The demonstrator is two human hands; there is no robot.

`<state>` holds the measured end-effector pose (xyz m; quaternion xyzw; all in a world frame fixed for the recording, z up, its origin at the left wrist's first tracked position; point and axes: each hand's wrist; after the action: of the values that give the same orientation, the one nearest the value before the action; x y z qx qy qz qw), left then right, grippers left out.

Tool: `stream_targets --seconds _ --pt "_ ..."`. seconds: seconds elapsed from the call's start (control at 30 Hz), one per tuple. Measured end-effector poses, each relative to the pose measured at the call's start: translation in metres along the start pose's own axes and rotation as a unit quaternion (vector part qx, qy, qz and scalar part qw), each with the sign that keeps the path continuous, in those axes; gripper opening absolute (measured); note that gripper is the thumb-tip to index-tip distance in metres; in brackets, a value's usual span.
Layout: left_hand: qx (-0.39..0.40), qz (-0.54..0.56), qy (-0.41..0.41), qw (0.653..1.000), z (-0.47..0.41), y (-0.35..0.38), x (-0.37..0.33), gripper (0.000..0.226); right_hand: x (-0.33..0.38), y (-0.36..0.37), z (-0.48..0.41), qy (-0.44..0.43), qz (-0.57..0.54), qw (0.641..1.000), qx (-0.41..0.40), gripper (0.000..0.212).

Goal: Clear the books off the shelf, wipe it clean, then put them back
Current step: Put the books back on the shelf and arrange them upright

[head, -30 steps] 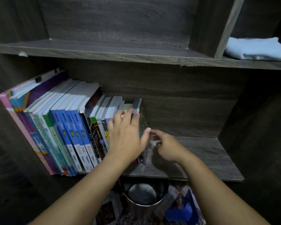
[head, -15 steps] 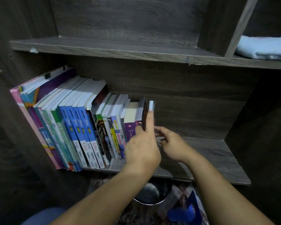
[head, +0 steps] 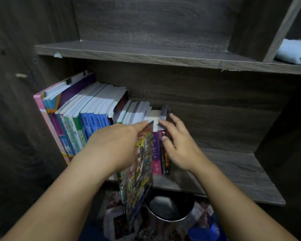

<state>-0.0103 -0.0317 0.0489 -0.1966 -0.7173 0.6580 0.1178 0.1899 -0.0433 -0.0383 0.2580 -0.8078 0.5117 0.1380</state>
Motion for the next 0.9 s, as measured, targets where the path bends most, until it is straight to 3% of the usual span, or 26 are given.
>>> stream_targets --seconds 0.17,0.33,0.53,0.7,0.9 --pt "-0.001 -0.038 -0.047 0.998 0.007 -0.006 0.015 0.073 0.025 0.014 -0.013 -0.032 0.192 0.979 0.064 0.059" --pt "0.038 -0.045 -0.051 0.997 0.01 0.0 0.014 0.073 0.031 0.029 -0.02 0.005 0.268 0.963 0.029 0.048" --pt "0.036 -0.022 -0.026 0.999 0.01 0.004 0.01 0.06 0.024 0.032 -0.027 0.075 0.258 0.962 -0.048 0.031" --pt "-0.014 -0.018 -0.004 1.0 0.007 0.009 0.001 0.073 0.007 0.028 -0.022 0.104 0.206 0.96 -0.156 0.02" --pt "-0.136 -0.058 -0.099 0.984 -0.018 0.026 -0.022 0.087 -0.003 0.02 -0.016 0.085 0.186 0.964 -0.168 0.018"
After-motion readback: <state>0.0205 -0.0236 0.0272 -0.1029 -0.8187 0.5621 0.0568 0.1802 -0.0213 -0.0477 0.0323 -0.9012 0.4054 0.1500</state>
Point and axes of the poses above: each hand's wrist, its own z-axis away from the middle knuckle, its own y-axis out of the palm, x = y × z, and after that the axes turned 9 degrees about -y, right-handed
